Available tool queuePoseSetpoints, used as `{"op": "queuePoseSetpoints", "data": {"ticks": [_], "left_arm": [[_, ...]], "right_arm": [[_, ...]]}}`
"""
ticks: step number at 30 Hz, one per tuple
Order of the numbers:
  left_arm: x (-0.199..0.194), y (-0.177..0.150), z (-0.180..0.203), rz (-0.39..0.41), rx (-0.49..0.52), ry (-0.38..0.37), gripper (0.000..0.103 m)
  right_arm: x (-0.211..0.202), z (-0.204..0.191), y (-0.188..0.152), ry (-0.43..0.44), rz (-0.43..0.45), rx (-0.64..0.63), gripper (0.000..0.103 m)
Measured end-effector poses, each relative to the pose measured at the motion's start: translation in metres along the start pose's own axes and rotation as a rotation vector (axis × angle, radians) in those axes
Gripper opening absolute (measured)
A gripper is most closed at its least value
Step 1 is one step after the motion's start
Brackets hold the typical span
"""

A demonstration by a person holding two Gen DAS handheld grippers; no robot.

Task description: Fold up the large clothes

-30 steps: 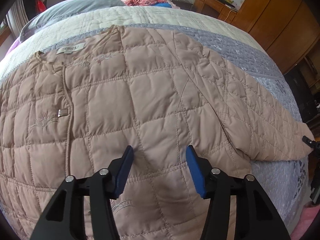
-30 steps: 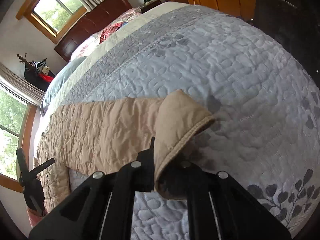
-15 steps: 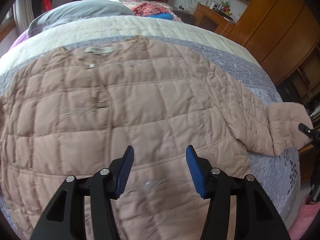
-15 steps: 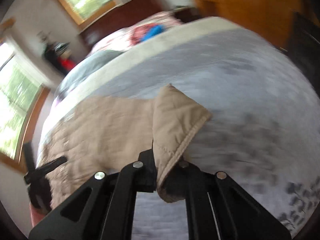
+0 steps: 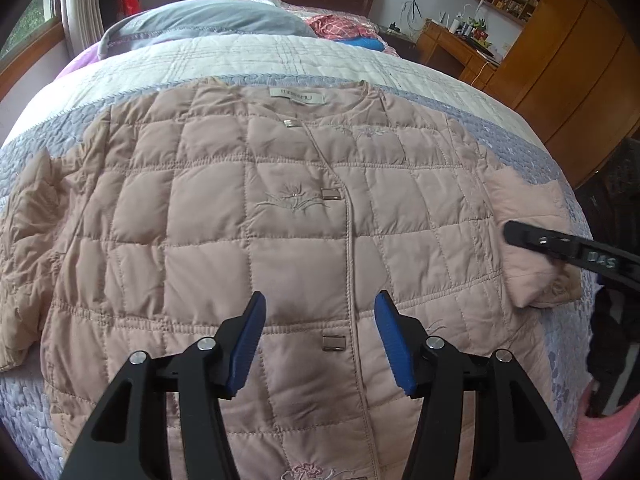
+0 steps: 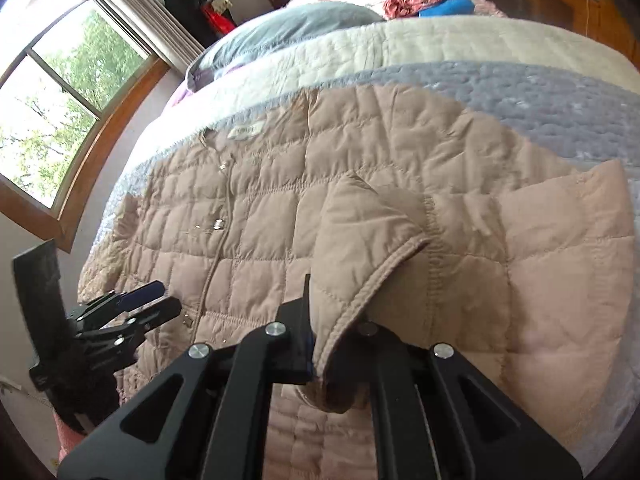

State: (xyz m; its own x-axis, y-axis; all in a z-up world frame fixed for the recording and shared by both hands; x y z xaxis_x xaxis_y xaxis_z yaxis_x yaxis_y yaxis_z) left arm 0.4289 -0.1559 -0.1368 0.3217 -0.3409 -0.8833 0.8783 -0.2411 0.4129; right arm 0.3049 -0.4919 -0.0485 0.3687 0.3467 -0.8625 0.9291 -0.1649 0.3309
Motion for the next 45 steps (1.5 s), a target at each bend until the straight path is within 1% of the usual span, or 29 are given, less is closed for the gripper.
{"op": "queuePoseSetpoints", "data": {"ticks": [1,2,3,4,5,6,8,9,10,12,14,15,16,17,18,20,21,22,23,24,25,27,28,30,32,37,39,42,45], "left_arm": [[0.003,0.0,0.001,-0.003,-0.002,0.001,0.057],[0.004,0.0,0.001,-0.005,-0.004,0.0,0.057],[0.005,0.0,0.004,-0.007,-0.005,-0.007,0.057],[0.006,0.0,0.006,-0.009,-0.005,-0.016,0.058],[0.006,0.001,0.01,-0.011,-0.004,-0.025,0.059],[0.006,0.002,0.015,-0.011,-0.001,-0.039,0.062],[0.007,0.004,0.031,-0.014,0.006,-0.079,0.065],[0.007,0.004,0.039,-0.018,0.013,-0.101,0.067],[0.009,0.005,0.049,-0.023,0.022,-0.122,0.071],[0.016,0.006,0.071,-0.04,0.041,-0.168,0.071],[0.026,0.008,0.092,-0.066,0.048,-0.211,0.072],[0.032,0.009,0.098,-0.079,0.048,-0.208,0.075],[0.04,0.011,0.102,-0.091,0.045,-0.172,0.078],[0.049,0.013,0.105,-0.097,0.039,-0.119,0.078],[0.055,0.014,0.106,-0.1,0.033,-0.096,0.078],[0.066,0.015,0.111,-0.111,0.028,-0.091,0.076],[0.066,0.016,0.115,-0.091,0.038,-0.081,0.069],[0.066,0.016,0.119,-0.075,0.051,-0.077,0.051],[0.065,0.017,0.123,-0.068,0.057,-0.082,0.041],[0.064,0.016,0.125,-0.066,0.051,-0.099,0.023],[0.061,0.016,0.126,-0.058,0.041,-0.117,0.011],[0.05,0.018,0.12,-0.029,0.03,-0.138,0.008],[0.043,0.019,0.115,-0.008,0.023,-0.136,0.007],[0.022,0.025,0.093,0.057,0.004,-0.107,0.007],[0.006,0.029,0.07,0.101,-0.019,-0.086,0.006],[-0.022,0.042,0.006,0.174,-0.074,0.031,0.006],[-0.028,0.043,-0.015,0.184,-0.097,0.053,0.006],[-0.021,0.035,-0.035,0.159,-0.108,0.076,0.006],[-0.002,0.029,-0.05,0.111,-0.112,0.098,0.007]], "right_arm": [[0.012,-0.002,0.001,-0.003,-0.014,-0.003,0.012],[0.018,-0.002,0.0,-0.008,-0.029,-0.007,0.016],[0.019,-0.003,-0.002,0.003,-0.034,-0.009,0.023],[0.018,-0.004,-0.003,0.024,-0.034,-0.011,0.027],[0.011,-0.003,-0.007,0.079,-0.028,-0.007,0.038],[-0.001,-0.001,-0.01,0.141,-0.013,0.009,0.045],[-0.022,0.007,-0.012,0.193,0.029,0.025,0.047],[-0.037,0.017,-0.014,0.178,0.064,0.035,0.047],[-0.051,0.029,-0.015,0.135,0.103,0.047,0.046],[-0.078,0.055,-0.017,0.059,0.18,0.084,0.045],[-0.102,0.084,-0.022,0.027,0.243,0.149,0.045],[-0.11,0.095,-0.025,0.002,0.269,0.17,0.045],[-0.118,0.107,-0.028,-0.037,0.296,0.19,0.045],[-0.124,0.119,-0.033,-0.086,0.32,0.207,0.045],[-0.126,0.127,-0.038,-0.103,0.333,0.218,0.045],[-0.123,0.143,-0.041,-0.08,0.325,0.244,0.043],[-0.117,0.148,-0.041,-0.078,0.301,0.254,0.042],[-0.112,0.156,-0.044,-0.081,0.282,0.272,0.041],[-0.106,0.158,-0.045,-0.088,0.273,0.282,0.041],[-0.102,0.161,-0.044,-0.092,0.264,0.288,0.04],[-0.098,0.164,-0.046,-0.09,0.256,0.295,0.04],[-0.095,0.168,-0.048,-0.074,0.248,0.311,0.04],[-0.094,0.167,-0.049,-0.064,0.246,0.315,0.04],[-0.088,0.165,-0.048,-0.064,0.234,0.315,0.039],[-0.081,0.161,-0.049,-0.07,0.217,0.299,0.039],[-0.056,0.128,-0.05,0.058,0.142,0.235,0.037],[-0.05,0.116,-0.05,0.07,0.127,0.203,0.035],[-0.04,0.1,-0.05,0.069,0.104,0.162,0.034],[-0.027,0.092,-0.052,0.016,0.082,0.134,0.033]]}}
Point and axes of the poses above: each gripper's, at about its wrist camera, not at the fingertips, and x roughly the way its jaws point, z to its right, y to its top, the point moved 5 cm from there along x, roughly the way its jaws point, and after that the axes turned 1 degree about -z, right-handed, at the moved point
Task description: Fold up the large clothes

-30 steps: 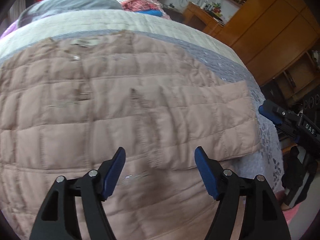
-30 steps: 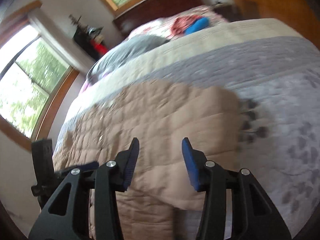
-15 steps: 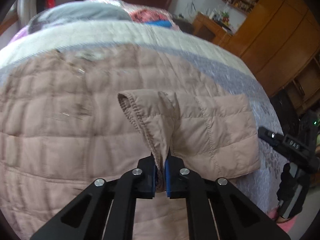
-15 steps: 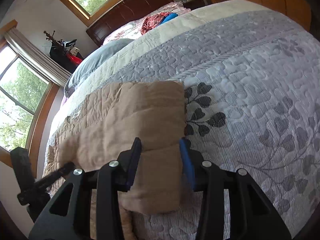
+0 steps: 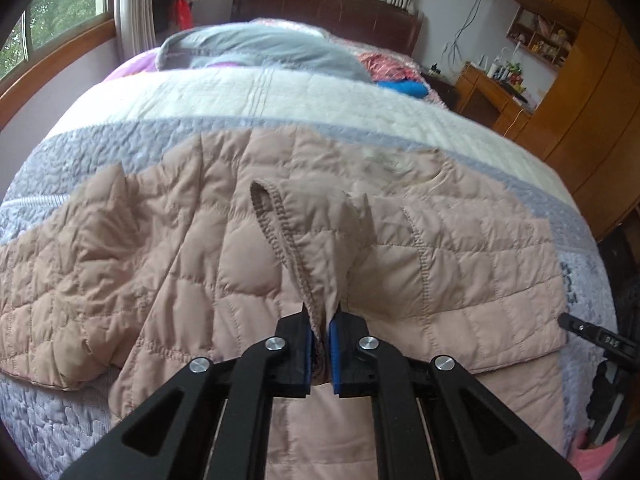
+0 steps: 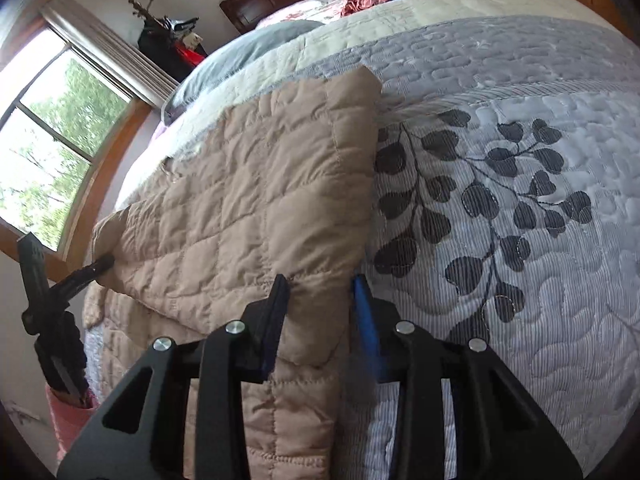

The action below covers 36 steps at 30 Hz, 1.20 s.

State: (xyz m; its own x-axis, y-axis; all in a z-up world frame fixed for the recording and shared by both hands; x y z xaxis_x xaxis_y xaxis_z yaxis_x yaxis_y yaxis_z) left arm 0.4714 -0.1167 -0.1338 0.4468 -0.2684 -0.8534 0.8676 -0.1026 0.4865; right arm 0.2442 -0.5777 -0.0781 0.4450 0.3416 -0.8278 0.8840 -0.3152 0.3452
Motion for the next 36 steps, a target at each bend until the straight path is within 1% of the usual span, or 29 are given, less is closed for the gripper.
{"op": "queuePoseSetpoints", "data": {"ticks": [1,2,3,6,9,11,12,13,14,15,16,17,18,21,22,23,25,27,29,31,34,36], "left_arm": [[0.01,-0.003,-0.004,-0.015,-0.003,0.012,0.007],[0.009,-0.011,-0.015,-0.023,-0.007,0.016,0.007],[0.017,-0.014,-0.017,-0.033,-0.01,0.018,0.008],[0.031,-0.02,-0.018,-0.025,0.005,0.034,0.011],[0.031,-0.024,-0.016,-0.002,0.029,0.049,0.013],[0.029,-0.023,-0.021,-0.014,-0.003,0.027,0.015],[0.025,-0.022,-0.025,-0.027,-0.031,0.007,0.018],[0.018,-0.021,-0.03,-0.029,-0.056,0.0,0.023],[0.009,-0.018,-0.035,-0.013,-0.075,-0.002,0.025],[-0.003,-0.013,-0.038,0.02,-0.087,0.015,0.032],[-0.013,-0.008,-0.041,0.052,-0.091,0.032,0.033],[-0.021,-0.003,-0.039,0.074,-0.09,0.038,0.032],[-0.024,0.002,-0.035,0.077,-0.083,0.028,0.032],[-0.018,0.014,-0.005,0.048,-0.037,-0.018,0.031],[-0.012,0.017,0.006,0.034,-0.02,-0.028,0.031],[-0.002,0.02,0.014,0.017,-0.007,-0.029,0.031],[0.016,0.025,0.024,0.003,0.012,0.008,0.031],[0.038,0.03,0.027,-0.028,0.025,0.049,0.031],[0.059,0.029,0.024,-0.069,0.025,0.048,0.033],[0.063,0.029,0.022,-0.062,0.026,0.035,0.033],[0.054,0.029,0.018,-0.07,0.004,0.025,0.033],[0.034,0.025,0.016,-0.037,0.009,0.034,0.033]], "right_arm": [[0.004,-0.001,-0.001,-0.014,-0.004,-0.009,0.033],[0.007,-0.001,-0.002,-0.019,-0.013,-0.011,0.033],[0.009,-0.002,-0.001,-0.023,-0.02,-0.009,0.033],[0.017,0.004,-0.003,-0.029,-0.034,-0.006,0.033],[0.019,0.003,-0.003,-0.044,-0.032,-0.019,0.033],[0.016,0.0,-0.002,-0.055,-0.022,-0.028,0.034],[0.01,-0.001,0.0,-0.058,-0.012,-0.02,0.038],[0.004,-0.003,0.0,-0.06,-0.002,-0.017,0.038],[-0.008,-0.009,0.003,-0.078,0.03,-0.031,0.039],[-0.019,-0.015,0.007,-0.098,0.066,-0.048,0.043],[-0.035,-0.022,0.014,-0.126,0.109,-0.066,0.044],[-0.04,-0.028,0.02,-0.138,0.115,-0.077,0.044],[-0.04,-0.033,0.026,-0.138,0.108,-0.087,0.044],[-0.017,-0.055,0.052,-0.107,0.035,-0.099,0.044],[-0.009,-0.058,0.058,-0.113,0.02,-0.097,0.044],[0.007,-0.061,0.07,-0.145,0.008,-0.096,0.044],[0.03,-0.058,0.088,-0.186,-0.011,-0.089,0.044],[0.051,-0.052,0.094,-0.199,-0.049,-0.055,0.044],[0.071,-0.042,0.095,-0.22,-0.079,-0.044,0.04],[0.076,-0.037,0.093,-0.217,-0.079,-0.042,0.041],[0.064,-0.041,0.091,-0.21,-0.059,-0.062,0.041],[0.048,-0.05,0.083,-0.16,-0.044,-0.07,0.042]]}}
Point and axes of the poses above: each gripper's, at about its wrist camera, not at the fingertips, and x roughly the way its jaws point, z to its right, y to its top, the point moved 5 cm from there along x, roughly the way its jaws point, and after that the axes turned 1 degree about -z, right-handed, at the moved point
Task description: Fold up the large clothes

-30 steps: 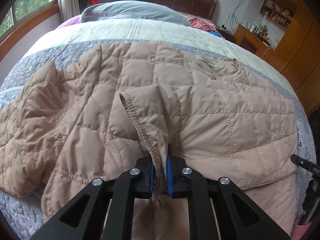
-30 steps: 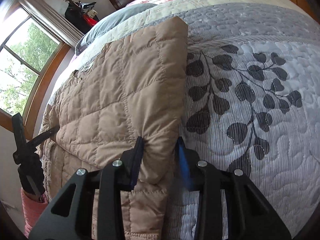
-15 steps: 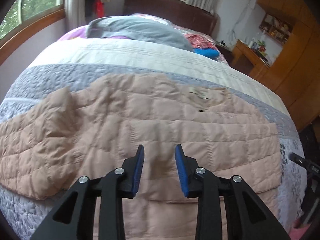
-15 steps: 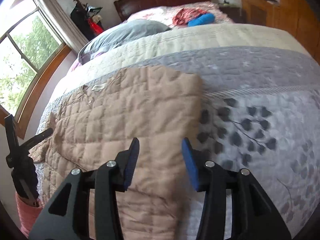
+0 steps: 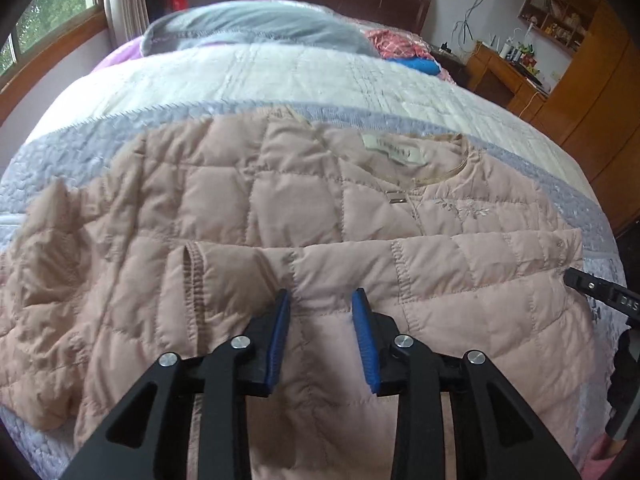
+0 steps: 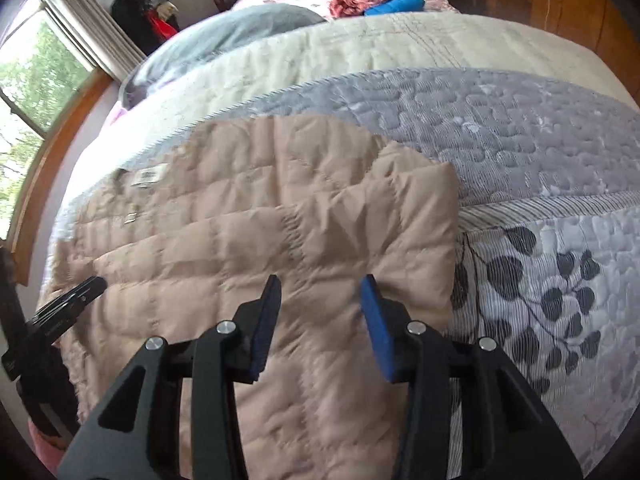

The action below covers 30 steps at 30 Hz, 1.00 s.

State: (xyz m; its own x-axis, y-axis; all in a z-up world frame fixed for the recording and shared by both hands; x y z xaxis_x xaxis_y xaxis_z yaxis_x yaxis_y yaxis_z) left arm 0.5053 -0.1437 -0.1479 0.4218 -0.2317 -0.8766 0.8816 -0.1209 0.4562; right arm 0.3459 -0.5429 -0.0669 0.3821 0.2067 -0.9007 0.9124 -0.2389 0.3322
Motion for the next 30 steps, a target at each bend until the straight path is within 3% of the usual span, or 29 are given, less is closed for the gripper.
{"op": "queuePoseSetpoints", "data": {"ticks": [4,9,11,16,21,23,26,30], "left_arm": [[-0.038,-0.016,0.009,0.078,0.047,-0.034,0.033],[-0.031,-0.044,0.01,0.016,0.067,-0.054,0.033],[-0.017,-0.05,0.005,-0.011,0.071,-0.025,0.033],[0.004,-0.056,-0.003,-0.021,0.065,-0.06,0.033],[-0.006,-0.057,-0.002,-0.028,0.04,-0.065,0.033],[-0.023,-0.059,-0.008,-0.025,0.004,-0.106,0.035],[-0.062,-0.064,-0.032,0.044,-0.018,-0.127,0.046],[-0.103,-0.078,-0.112,0.1,-0.121,-0.043,0.056]], "right_arm": [[-0.036,-0.019,-0.03,0.086,0.025,-0.068,0.042],[-0.035,-0.031,-0.067,0.112,-0.022,-0.099,0.042],[-0.027,-0.027,-0.076,0.091,-0.038,-0.091,0.04],[0.002,-0.021,-0.084,0.112,-0.064,-0.068,0.039],[-0.004,-0.027,-0.083,0.099,-0.067,-0.074,0.04],[-0.024,-0.03,-0.081,0.153,-0.025,-0.074,0.042],[-0.06,-0.026,-0.087,0.213,0.054,-0.075,0.045],[-0.084,-0.003,-0.098,0.149,0.091,-0.062,0.05]]}}
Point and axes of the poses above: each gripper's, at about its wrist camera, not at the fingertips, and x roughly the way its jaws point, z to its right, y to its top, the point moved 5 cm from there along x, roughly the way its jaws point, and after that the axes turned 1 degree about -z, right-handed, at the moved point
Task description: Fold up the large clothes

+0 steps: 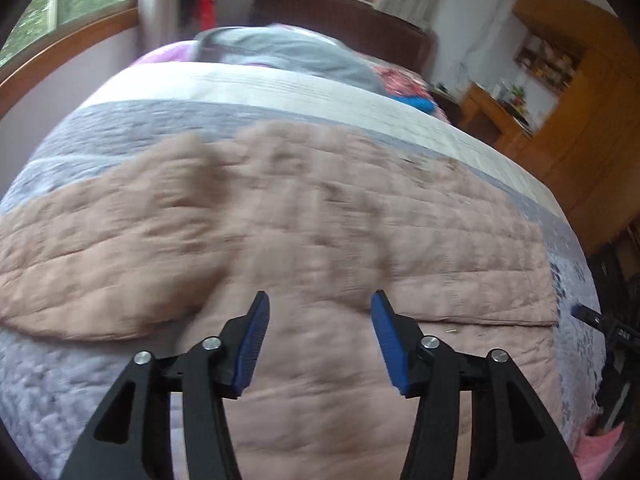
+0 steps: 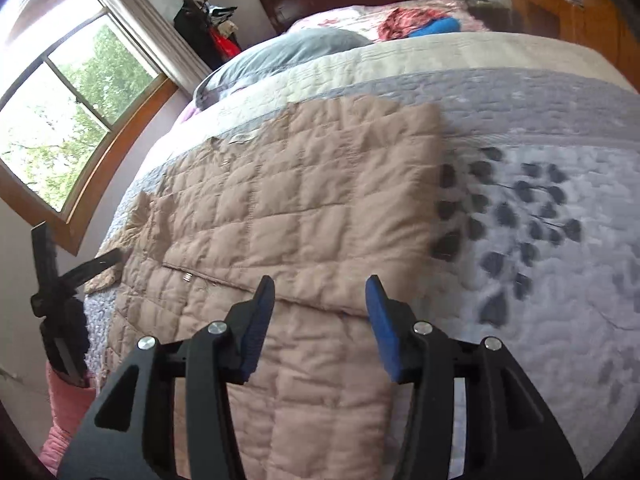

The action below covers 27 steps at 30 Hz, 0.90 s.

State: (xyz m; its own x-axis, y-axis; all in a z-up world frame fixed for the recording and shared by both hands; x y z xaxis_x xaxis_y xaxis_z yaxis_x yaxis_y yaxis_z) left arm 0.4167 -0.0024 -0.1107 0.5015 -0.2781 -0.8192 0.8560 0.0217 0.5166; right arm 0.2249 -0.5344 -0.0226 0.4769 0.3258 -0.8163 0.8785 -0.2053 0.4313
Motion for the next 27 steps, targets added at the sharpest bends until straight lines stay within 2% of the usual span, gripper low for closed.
{"op": "queuePoseSetpoints", "data": {"ticks": [4,8,10,13,16,20,22,23,25,27], "left_arm": [[-0.03,-0.01,-0.112,0.024,-0.169,0.181,0.058],[-0.054,-0.025,-0.224,0.043,-0.399,0.305,0.058],[-0.059,-0.032,-0.267,0.05,-0.498,0.338,0.058],[-0.058,-0.04,-0.322,0.044,-0.637,0.34,0.057],[-0.056,-0.041,-0.352,0.07,-0.726,0.286,0.056],[-0.051,-0.032,-0.369,0.103,-0.755,0.249,0.055],[-0.05,-0.03,-0.377,0.118,-0.779,0.266,0.038],[-0.05,-0.029,-0.378,0.121,-0.784,0.27,0.034],[-0.05,-0.027,-0.38,0.137,-0.797,0.263,0.01],[-0.052,-0.026,-0.379,0.161,-0.808,0.245,0.005]], "right_arm": [[-0.008,0.022,-0.019,-0.069,-0.012,0.008,0.05],[-0.001,0.026,-0.035,-0.1,-0.037,-0.005,0.05],[0.002,0.023,-0.04,-0.088,-0.052,-0.019,0.05],[0.01,0.016,-0.044,-0.095,-0.069,-0.046,0.05],[0.016,0.014,-0.048,-0.103,-0.085,-0.05,0.051],[0.023,0.021,-0.055,-0.127,-0.105,-0.036,0.051],[0.025,0.025,-0.058,-0.132,-0.113,-0.026,0.051],[0.026,0.026,-0.059,-0.132,-0.114,-0.023,0.051],[0.028,0.028,-0.06,-0.13,-0.117,-0.015,0.051],[0.028,0.028,-0.06,-0.131,-0.118,-0.014,0.051]]}}
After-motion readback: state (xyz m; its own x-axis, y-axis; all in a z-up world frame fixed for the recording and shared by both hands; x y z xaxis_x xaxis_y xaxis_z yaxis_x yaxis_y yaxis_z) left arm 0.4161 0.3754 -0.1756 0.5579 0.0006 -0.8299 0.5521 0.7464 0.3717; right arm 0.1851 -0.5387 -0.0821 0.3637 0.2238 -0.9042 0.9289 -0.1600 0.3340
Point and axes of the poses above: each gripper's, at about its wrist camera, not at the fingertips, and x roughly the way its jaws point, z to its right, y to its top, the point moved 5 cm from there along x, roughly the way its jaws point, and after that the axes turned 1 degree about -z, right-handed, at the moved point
